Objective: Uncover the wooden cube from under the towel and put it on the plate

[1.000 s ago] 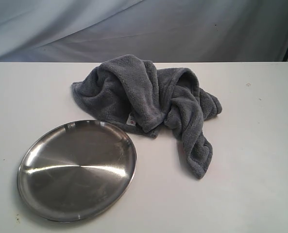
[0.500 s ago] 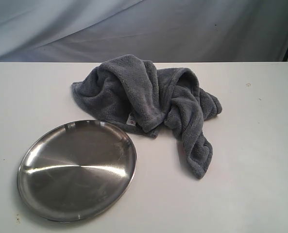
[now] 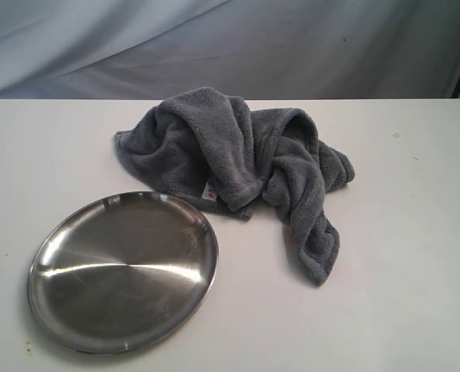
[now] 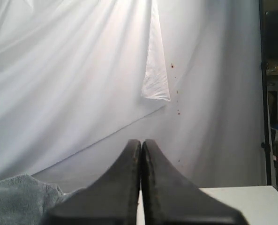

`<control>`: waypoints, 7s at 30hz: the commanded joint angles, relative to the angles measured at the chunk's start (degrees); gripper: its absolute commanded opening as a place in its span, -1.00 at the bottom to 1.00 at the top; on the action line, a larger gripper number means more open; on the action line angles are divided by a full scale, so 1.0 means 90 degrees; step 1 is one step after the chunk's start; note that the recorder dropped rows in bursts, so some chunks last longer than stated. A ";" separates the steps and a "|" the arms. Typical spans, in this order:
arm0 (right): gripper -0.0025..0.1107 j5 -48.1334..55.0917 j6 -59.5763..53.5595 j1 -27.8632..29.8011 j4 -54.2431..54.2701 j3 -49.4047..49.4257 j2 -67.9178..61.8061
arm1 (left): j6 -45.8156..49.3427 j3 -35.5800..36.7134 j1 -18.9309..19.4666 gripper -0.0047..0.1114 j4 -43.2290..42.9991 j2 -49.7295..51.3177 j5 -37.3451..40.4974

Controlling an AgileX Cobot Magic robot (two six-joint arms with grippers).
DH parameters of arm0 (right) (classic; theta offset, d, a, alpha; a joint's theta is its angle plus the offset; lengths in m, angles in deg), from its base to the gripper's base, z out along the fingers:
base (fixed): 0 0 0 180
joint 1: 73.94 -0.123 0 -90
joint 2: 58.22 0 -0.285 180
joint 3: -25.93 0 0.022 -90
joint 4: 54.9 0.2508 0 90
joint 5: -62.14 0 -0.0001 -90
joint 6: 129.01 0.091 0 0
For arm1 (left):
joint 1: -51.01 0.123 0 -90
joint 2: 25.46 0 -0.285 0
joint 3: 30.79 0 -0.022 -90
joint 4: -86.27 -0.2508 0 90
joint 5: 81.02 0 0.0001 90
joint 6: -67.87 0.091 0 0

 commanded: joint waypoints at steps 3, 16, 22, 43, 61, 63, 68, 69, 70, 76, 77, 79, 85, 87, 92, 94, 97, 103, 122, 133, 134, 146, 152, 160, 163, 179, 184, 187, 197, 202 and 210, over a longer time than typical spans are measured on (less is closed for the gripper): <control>-0.96 -0.0300 0.0216 -0.0006 0.0079 0.0024 0.0031 | -0.0005 0.0028 -0.0005 -0.89 -0.0004 -0.0010 -0.0026; -0.96 -0.0547 0.0869 -0.0006 0.0295 0.0024 0.0031 | -0.0019 0.0028 -0.0005 -0.89 -0.0004 -0.0010 -0.0026; -0.96 -0.1114 0.1738 -0.0006 0.0199 0.0024 0.0031 | -0.0019 0.0028 -0.0005 -0.89 -0.0004 -0.0010 -0.0026; -0.96 0.3233 0.1462 -0.0006 -0.1422 -0.3653 -0.1064 | 0.0012 0.0028 -0.0005 -0.89 -0.0004 -0.0010 -0.0026; -0.96 0.5512 0.0193 -0.1088 -0.0425 -0.4238 -0.3645 | -0.0002 0.0028 -0.0005 -0.89 -0.0004 -0.0010 -0.0026; -0.96 0.5893 -0.0051 -0.1171 -0.0175 -0.4387 -0.3902 | -0.0002 0.0028 -0.0005 -0.89 -0.0004 -0.0010 -0.0026; -0.96 0.6670 -0.0577 -0.1394 0.0526 -0.4585 -0.4563 | -0.0002 0.0028 -0.0005 -0.89 -0.0004 -0.0010 -0.0026; -0.96 0.6811 -0.0664 -0.1436 0.0658 -0.4601 -0.4725 | -0.0002 0.0028 -0.0005 -0.89 -0.0004 -0.0010 -0.0026; -0.96 0.6934 -0.0705 -0.1481 0.0748 -0.4632 -0.4861 | -0.0002 0.0028 -0.0005 -0.89 -0.0004 -0.0010 -0.0026; -0.96 0.7119 -0.0802 -0.1970 0.1122 -0.4657 -0.6042 | -0.0018 0.0028 -0.0005 -0.89 -0.0004 -0.0010 -0.0026; -0.96 0.7052 -0.0802 -0.2077 0.1122 -0.4657 -0.6277 | -0.0018 0.0028 -0.0005 -0.89 -0.0004 -0.0010 -0.0026; -0.96 0.6967 -0.0802 -0.2261 0.1106 -0.4744 -0.6737 | -0.0018 0.0028 -0.0005 -0.89 -0.0004 -0.0010 -0.0026; -0.96 0.6968 -0.0802 -0.2916 0.1083 -0.5628 -0.8335 | -0.0003 0.0028 -0.0005 -0.89 -0.0004 -0.0010 -0.0026; -0.96 0.6953 -0.0802 -0.3172 0.1068 -0.6043 -0.8861 | -0.0003 0.0028 -0.0005 -0.89 -0.0004 -0.0010 -0.0026; -0.96 0.6920 -0.0802 -0.3773 0.1001 -0.7209 -1.0099 | -0.0003 0.0028 -0.0005 -0.89 -0.0004 -0.0010 -0.0026; -0.96 0.6774 -0.0802 -0.4012 0.0894 -0.7794 -1.0613 | -0.0003 0.0028 -0.0005 -0.89 -0.0004 -0.0010 -0.0026; -0.96 0.6479 -0.0802 -0.4229 0.0789 -0.8636 -1.1297 | -0.0016 0.0028 -0.0005 -0.89 -0.0004 -0.0010 -0.0026; -0.96 0.6265 -0.0802 -0.4311 0.0620 -1.0019 -1.2428 | -0.0016 0.0028 -0.0005 -0.89 -0.0004 -0.0010 -0.0026; -0.96 0.5649 0.0737 -0.2179 -0.0901 -1.1077 -1.3299 | -0.0016 0.0028 -0.0005 -0.89 -0.0004 -0.0010 -0.0026; -0.96 0.6229 0.0737 -0.2166 -0.0857 -1.3046 -1.4392 | -0.0004 0.0028 -0.0005 -0.89 -0.0004 -0.0010 -0.0026; -0.96 0.6259 0.0737 -0.2217 -0.0857 -1.3174 -1.4439 | -0.0004 0.0028 -0.0005 -0.89 -0.0004 -0.0010 -0.0026; -0.96 0.6171 0.0678 -0.2668 -0.1042 -1.3462 -1.4608 | -0.0019 0.0028 -0.0005 -0.89 -0.0004 -0.0010 -0.0026; -0.96 0.6064 0.0678 -0.2960 -0.1525 -1.3462 -1.4608 | -0.0019 0.0028 -0.0005 -0.89 -0.0004 -0.0010 -0.0026; -0.96 0.5791 0.0678 -0.3133 -0.1342 -1.3462 -1.4608 | -0.0005 0.0028 -0.0005 -0.89 -0.0004 -0.0010 -0.0026; -0.96 0.5605 0.0678 -0.3259 -0.1329 -1.3462 -1.4608 | -0.0005 0.0028 -0.0005 -0.89 -0.0004 -0.0010 -0.0026; -0.96 0.4788 0.0694 -0.3495 -0.0753 -1.3462 -1.4753 | -0.0017 0.0028 -0.0005 -0.89 -0.0004 -0.0010 -0.0026; -0.96 0.4665 0.0708 -0.3514 -0.0585 -1.3462 -1.4905 | -0.0004 0.0028 -0.0005 -0.89 -0.0004 -0.0010 -0.0026; -0.96 0.4637 0.0679 -0.3641 -0.0541 -1.3462 -1.4974 | -0.0004 0.0028 -0.0005 -0.89 -0.0004 -0.0010 -0.0026; -0.96 0.5595 0.0678 -0.4424 -0.0688 -1.3462 -1.4975 | -0.0019 0.0028 -0.0005 -0.89 -0.0004 -0.0010 -0.0026; -0.96 0.5895 0.0652 -0.4834 -0.1135 -1.3159 -1.4781 | -0.0019 0.0028 -0.0005 -0.89 -0.0004 -0.0010 -0.0026; -0.96 0.4917 0.0838 -0.4701 -0.1676 -1.0776 -1.3593 | -0.0004 0.0028 -0.0005 -0.89 -0.0004 -0.0010 -0.0026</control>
